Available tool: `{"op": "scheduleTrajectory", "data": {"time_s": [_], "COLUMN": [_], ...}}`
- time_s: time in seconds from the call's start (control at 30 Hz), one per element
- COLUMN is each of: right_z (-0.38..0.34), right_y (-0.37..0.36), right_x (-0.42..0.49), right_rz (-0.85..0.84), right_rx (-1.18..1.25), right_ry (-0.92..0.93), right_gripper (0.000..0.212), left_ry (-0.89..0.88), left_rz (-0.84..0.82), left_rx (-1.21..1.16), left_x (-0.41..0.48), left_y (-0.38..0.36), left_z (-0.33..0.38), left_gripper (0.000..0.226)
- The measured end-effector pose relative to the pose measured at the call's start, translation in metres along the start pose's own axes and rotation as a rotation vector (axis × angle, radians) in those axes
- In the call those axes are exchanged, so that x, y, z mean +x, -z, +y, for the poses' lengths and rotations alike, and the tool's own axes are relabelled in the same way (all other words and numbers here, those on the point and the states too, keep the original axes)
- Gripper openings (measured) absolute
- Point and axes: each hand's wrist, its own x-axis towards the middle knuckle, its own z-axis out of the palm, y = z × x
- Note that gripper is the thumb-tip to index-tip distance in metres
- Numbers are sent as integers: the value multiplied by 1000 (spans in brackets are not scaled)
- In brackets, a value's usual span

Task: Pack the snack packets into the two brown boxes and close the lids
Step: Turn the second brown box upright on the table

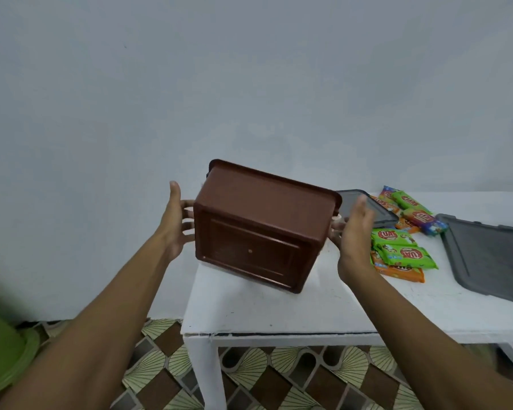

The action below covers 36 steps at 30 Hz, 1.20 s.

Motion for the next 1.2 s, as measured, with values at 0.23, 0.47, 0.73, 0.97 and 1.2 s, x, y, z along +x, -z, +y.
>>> {"op": "scheduleTrajectory", "data": {"time_s": [0.23,0.47,0.73,0.97,1.2], "right_z": [-4,-20,-25,-24,4], "right_y": [30,37,49,50,45], "right_x": [-3,0,18,12,18], "right_rz": [27,-80,-131,-242,-174], "right_rx": [210,218,232,-94,-421], "right_ry": [-349,-337,-491,-496,-215], "right_gripper": [66,18,72,14,24], "left_ry": [133,133,220,237,110], "left_rz": [-149,-122,-244,-235,-90], "left_rx": [-156,-384,-132,132,500], "left_x": [-8,-8,-9,-14,-15], "left_y": [10,6,1,-16,-29], "left_z": [-38,-39,-7,-3,-26], "left_gripper": [93,98,86,86,49]}}
